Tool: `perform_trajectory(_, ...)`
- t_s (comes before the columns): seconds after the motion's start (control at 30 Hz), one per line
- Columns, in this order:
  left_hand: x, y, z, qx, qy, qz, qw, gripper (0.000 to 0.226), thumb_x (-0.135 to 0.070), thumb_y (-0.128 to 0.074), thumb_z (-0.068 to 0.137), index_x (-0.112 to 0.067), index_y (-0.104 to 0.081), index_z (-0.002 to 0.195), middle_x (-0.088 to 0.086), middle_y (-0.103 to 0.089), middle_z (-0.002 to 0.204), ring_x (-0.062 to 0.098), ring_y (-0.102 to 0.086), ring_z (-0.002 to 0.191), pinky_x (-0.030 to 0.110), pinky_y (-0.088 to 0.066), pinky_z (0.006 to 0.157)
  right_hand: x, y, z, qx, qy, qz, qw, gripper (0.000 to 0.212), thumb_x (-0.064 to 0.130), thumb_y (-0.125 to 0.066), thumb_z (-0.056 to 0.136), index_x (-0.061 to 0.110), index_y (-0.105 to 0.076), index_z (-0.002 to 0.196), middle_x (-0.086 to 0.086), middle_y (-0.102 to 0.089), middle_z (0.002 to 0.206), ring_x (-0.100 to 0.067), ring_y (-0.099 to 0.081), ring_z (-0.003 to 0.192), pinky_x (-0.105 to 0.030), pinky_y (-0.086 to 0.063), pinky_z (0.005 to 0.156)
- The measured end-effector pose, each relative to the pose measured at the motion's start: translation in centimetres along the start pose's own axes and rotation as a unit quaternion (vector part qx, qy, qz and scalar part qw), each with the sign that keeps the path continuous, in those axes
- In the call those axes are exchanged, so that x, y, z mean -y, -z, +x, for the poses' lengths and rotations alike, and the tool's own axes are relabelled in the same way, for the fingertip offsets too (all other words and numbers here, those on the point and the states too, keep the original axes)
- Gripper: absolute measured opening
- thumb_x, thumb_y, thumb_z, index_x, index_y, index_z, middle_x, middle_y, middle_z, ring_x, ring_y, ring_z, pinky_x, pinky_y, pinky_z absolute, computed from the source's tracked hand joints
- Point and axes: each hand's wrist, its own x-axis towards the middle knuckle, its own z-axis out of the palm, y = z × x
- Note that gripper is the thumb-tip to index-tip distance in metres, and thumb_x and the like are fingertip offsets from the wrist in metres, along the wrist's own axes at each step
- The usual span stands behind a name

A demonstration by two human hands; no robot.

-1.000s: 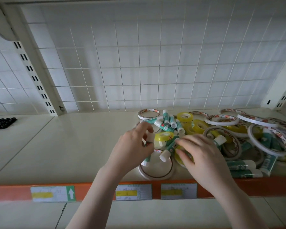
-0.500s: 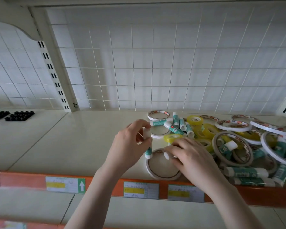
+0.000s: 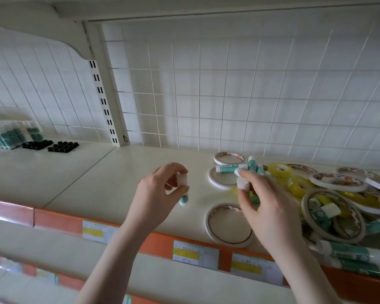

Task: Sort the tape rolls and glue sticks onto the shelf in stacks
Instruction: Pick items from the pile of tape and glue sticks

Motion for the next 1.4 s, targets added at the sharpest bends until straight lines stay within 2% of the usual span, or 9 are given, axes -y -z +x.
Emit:
perform_trajectory(0.17, 1.6, 3.3, -0.2, -0.014, 0.010, 0.026, 1.000, 0.034, -0.007, -0.074, 0.071, -0.032, -0.059, 0.088, -0.014, -0.064, 0.080, 0.005, -0.061, 0.073, 0.012, -0.046, 0.068, 3.0, -2.4, 1.4, -0.018, -0.036, 0.067, 0.997, 0.007, 0.008, -0.063, 0.077, 0.009, -0.064, 0.084, 0.004, -0.060, 0.072, -0.017, -0.056, 0.058, -0.029, -0.045, 0.052)
perform_trajectory(0.37, 5.6, 9.9, 0.3, -0.053, 0.018, 0.033, 0.998, 0.038, -0.007, -0.076, 0.070, -0.036, -0.057, 0.085, -0.013, -0.065, 0.079, 0.003, -0.060, 0.074, 0.003, -0.040, 0.066, 9.8, -7.0, 4.1, 0.036, -0.075, 0.141, 0.986, 0.020, 0.004, -0.071, 0.072, 0.013, -0.057, 0.082, 0.006, -0.060, 0.073, -0.018, -0.059, 0.060, -0.032, -0.042, 0.058)
perform_trajectory(0.5, 10.6, 16.2, 0.5, -0.075, 0.026, 0.032, 0.996, 0.041, -0.009, -0.076, 0.070, -0.042, -0.054, 0.083, -0.012, -0.065, 0.078, 0.003, -0.062, 0.070, 0.006, -0.042, 0.065, 16.4, -11.8, 5.8, 0.052, -0.099, 0.155, 0.981, 0.020, 0.007, -0.070, 0.071, 0.016, -0.056, 0.081, 0.007, -0.062, 0.073, -0.019, -0.060, 0.062, -0.029, -0.040, 0.060)
perform_trajectory(0.6, 15.5, 21.4, 0.6, -0.086, 0.024, 0.035, 0.995, 0.038, -0.008, -0.076, 0.070, -0.036, -0.056, 0.086, -0.016, -0.064, 0.077, 0.001, -0.061, 0.072, 0.006, -0.042, 0.064, 22.2, -16.0, 6.8, 0.069, -0.110, 0.159, 0.979, 0.019, 0.008, -0.071, 0.072, 0.016, -0.056, 0.081, 0.007, -0.062, 0.073, -0.020, -0.060, 0.063, -0.029, -0.040, 0.061)
perform_trajectory(0.8, 24.8, 30.4, 1.3, -0.112, 0.041, 0.051, 0.992, 0.035, -0.007, -0.074, 0.072, -0.034, -0.057, 0.088, -0.016, -0.062, 0.078, -0.003, -0.059, 0.077, 0.002, -0.039, 0.063, 31.8, -23.6, 9.5, 0.083, -0.132, 0.184, 0.971, 0.022, 0.007, -0.069, 0.076, 0.014, -0.066, 0.096, 0.005, -0.066, 0.079, -0.021, -0.063, 0.069, -0.032, -0.049, 0.067)
perform_trajectory(0.9, 28.3, 33.7, 2.0, -0.123, 0.047, 0.059, 0.990, 0.034, -0.005, -0.074, 0.071, -0.031, -0.058, 0.088, -0.016, -0.061, 0.078, -0.003, -0.059, 0.077, 0.003, -0.040, 0.063, 35.2, -26.8, 11.1, 0.103, -0.133, 0.189, 0.968, 0.017, 0.009, -0.069, 0.076, 0.014, -0.066, 0.092, 0.005, -0.066, 0.079, -0.019, -0.063, 0.069, -0.033, -0.050, 0.068)
perform_trajectory(1.2, 37.2, 38.3, 6.7, -0.156, 0.060, 0.073, 0.983, 0.026, -0.004, -0.073, 0.072, -0.020, -0.064, 0.091, -0.015, -0.061, 0.075, -0.001, -0.059, 0.076, 0.004, -0.041, 0.062, 40.1, -36.5, 17.8, 0.162, -0.134, 0.198, 0.957, 0.014, 0.013, -0.067, 0.080, 0.016, -0.065, 0.093, 0.003, -0.066, 0.082, -0.018, -0.061, 0.075, -0.032, -0.049, 0.072)
perform_trajectory(1.3, 39.4, 39.0, 8.4, -0.156, 0.060, 0.076, 0.983, 0.026, -0.004, -0.073, 0.073, -0.020, -0.063, 0.091, -0.010, -0.063, 0.076, 0.003, -0.061, 0.068, 0.008, -0.043, 0.062, 40.6, -40.0, 20.2, 0.185, -0.143, 0.204, 0.951, 0.014, 0.014, -0.066, 0.081, 0.018, -0.065, 0.095, 0.004, -0.064, 0.080, -0.018, -0.060, 0.076, -0.030, -0.049, 0.071)
perform_trajectory(1.4, 41.3, 39.7, 9.9, -0.155, 0.063, 0.081, 0.983, 0.026, -0.005, -0.072, 0.073, -0.020, -0.063, 0.091, -0.007, -0.063, 0.076, 0.000, -0.059, 0.067, 0.004, -0.041, 0.061, 40.9, -43.8, 22.1, 0.206, -0.156, 0.205, 0.944, 0.013, 0.015, -0.066, 0.081, 0.017, -0.065, 0.094, 0.001, -0.065, 0.082, -0.020, -0.060, 0.079, -0.031, -0.048, 0.072)
